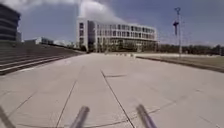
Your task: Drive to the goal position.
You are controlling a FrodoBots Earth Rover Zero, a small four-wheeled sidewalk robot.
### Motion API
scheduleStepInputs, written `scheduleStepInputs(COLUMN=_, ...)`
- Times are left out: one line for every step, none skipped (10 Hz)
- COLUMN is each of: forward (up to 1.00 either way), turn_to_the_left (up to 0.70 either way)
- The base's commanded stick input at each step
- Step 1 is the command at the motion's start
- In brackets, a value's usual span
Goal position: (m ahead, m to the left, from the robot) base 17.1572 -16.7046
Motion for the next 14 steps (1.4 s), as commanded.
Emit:
scheduleStepInputs(forward=0.7, turn_to_the_left=0.0)
scheduleStepInputs(forward=0.7, turn_to_the_left=0.0)
scheduleStepInputs(forward=0.7, turn_to_the_left=0.0)
scheduleStepInputs(forward=0.7, turn_to_the_left=0.0)
scheduleStepInputs(forward=0.7, turn_to_the_left=0.0)
scheduleStepInputs(forward=0.7, turn_to_the_left=0.0)
scheduleStepInputs(forward=0.7, turn_to_the_left=0.0)
scheduleStepInputs(forward=0.7, turn_to_the_left=0.0)
scheduleStepInputs(forward=0.7, turn_to_the_left=0.0)
scheduleStepInputs(forward=0.7, turn_to_the_left=0.0)
scheduleStepInputs(forward=0.7, turn_to_the_left=0.0)
scheduleStepInputs(forward=0.7, turn_to_the_left=0.0)
scheduleStepInputs(forward=0.7, turn_to_the_left=0.0)
scheduleStepInputs(forward=0.7, turn_to_the_left=0.0)
